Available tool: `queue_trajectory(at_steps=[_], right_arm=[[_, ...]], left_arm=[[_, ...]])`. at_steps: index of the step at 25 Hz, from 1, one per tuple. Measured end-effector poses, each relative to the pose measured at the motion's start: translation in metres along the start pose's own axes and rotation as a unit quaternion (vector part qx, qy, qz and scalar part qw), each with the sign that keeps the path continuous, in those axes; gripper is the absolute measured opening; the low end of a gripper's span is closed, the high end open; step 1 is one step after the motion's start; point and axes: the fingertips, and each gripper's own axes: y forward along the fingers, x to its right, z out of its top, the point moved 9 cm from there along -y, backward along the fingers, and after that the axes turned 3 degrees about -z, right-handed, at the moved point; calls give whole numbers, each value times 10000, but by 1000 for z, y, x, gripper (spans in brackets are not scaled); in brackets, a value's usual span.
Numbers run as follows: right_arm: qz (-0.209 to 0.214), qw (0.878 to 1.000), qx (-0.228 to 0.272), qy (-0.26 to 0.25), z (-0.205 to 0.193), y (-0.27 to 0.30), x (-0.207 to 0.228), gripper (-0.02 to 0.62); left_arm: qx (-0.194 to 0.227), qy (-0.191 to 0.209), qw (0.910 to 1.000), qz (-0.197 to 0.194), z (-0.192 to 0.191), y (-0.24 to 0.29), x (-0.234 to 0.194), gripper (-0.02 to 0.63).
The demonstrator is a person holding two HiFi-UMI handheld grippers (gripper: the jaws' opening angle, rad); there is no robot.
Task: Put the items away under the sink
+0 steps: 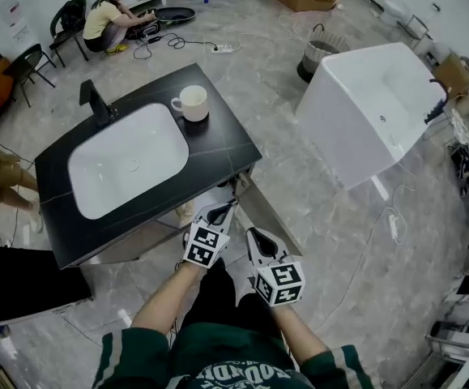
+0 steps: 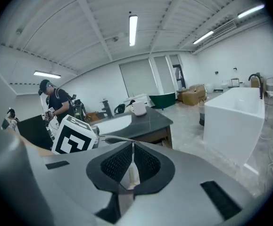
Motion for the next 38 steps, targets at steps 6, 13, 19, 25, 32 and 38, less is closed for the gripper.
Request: queue_trajectory(at_steps=[6,13,19,25,32,38], right_arm=[[76,10000,-16,-26,112,-29,-39,44],[149,9995,1,-281,182,-30,-62,44],[109,9983,40,-573,208,-15,-60,44],[89,9983,116,-559,230,5,-62,44],[108,9985,23,-542,234,25,-58,44],[56,9987,-101,-493,240,46,-44,44]], left_arm=[[132,-29,9998,165,112,-62,-11,9],[278,-23,9988,392,183,-93,-46,9],[364,79,9977,568,194,-89,-72,11],[504,-13,9962,714,206,-83,-107,105],[351,-135,9938,1043,204,-55,-155,328],[263,-442,9930,1068,206,-25,-194,391]])
